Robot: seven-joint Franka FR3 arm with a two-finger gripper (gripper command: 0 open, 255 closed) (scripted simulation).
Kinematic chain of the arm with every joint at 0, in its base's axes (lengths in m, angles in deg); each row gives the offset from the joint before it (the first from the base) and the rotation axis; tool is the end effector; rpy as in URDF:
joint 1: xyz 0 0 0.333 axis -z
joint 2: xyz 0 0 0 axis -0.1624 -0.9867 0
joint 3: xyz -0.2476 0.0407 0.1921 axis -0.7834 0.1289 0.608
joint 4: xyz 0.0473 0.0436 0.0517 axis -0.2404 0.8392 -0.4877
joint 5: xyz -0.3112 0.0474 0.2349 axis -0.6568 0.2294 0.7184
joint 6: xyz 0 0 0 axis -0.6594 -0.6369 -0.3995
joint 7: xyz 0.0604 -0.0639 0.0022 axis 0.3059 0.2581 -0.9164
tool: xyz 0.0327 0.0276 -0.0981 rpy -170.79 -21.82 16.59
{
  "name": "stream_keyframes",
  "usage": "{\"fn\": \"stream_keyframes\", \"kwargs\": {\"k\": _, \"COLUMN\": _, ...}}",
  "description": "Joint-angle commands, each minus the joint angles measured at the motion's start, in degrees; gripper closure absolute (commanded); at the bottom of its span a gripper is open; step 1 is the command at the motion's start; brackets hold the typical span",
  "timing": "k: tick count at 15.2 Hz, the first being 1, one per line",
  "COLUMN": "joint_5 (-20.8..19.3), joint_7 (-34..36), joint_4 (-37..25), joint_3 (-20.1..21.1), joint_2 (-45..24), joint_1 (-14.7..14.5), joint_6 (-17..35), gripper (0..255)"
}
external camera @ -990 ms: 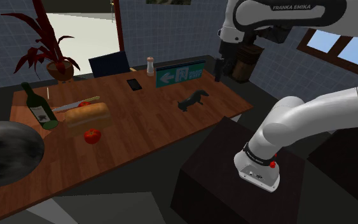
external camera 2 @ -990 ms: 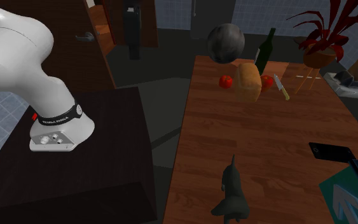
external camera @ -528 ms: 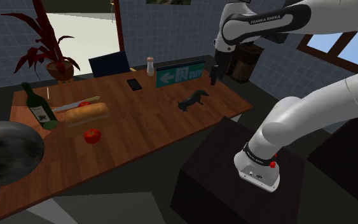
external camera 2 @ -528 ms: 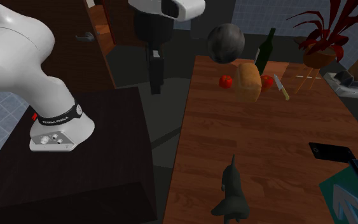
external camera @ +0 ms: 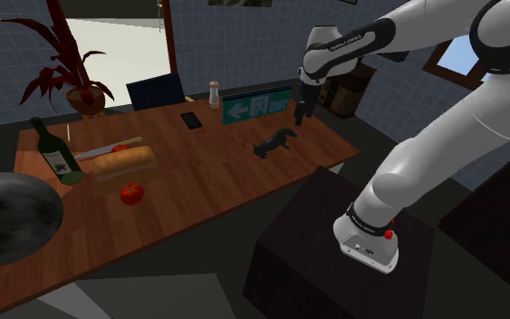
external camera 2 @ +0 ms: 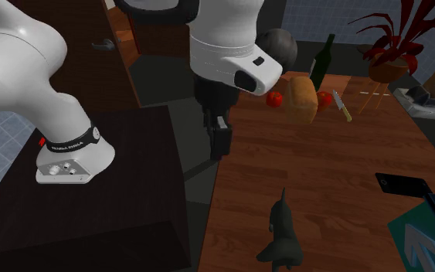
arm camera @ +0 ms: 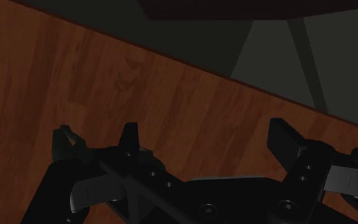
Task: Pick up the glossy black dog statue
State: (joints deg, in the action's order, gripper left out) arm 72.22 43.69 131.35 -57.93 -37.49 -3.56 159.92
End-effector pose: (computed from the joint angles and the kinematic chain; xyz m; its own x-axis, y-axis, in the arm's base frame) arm 0.3877 -0.1919 0.3707 0.9961 0.0069 -0.0881 0.0050 -0.9998 -0.0216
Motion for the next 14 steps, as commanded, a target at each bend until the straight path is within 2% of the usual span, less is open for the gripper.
{"fn": "stream_keyframes", "kwargs": {"k": 1, "joint_5": 0.77, "joint_7": -2.22, "joint_4": -1.54, "joint_3": -1.40, "joint_2": -4.89, "joint_1": 0.04, "joint_6": 3.66, "gripper": 0}}
{"fn": "stream_keyframes", "kwargs": {"k": 8, "joint_5": 6.96, "joint_7": -11.21, "joint_4": -9.33, "joint_3": -4.06, "joint_2": -21.21, "joint_1": 1.42, "joint_6": 12.58, "gripper": 0}}
{"fn": "stream_keyframes", "kwargs": {"k": 14, "joint_5": 13.69, "joint_7": -18.68, "joint_4": -18.93, "joint_3": -2.80, "joint_2": -35.05, "joint_1": 5.43, "joint_6": 16.93, "gripper": 0}}
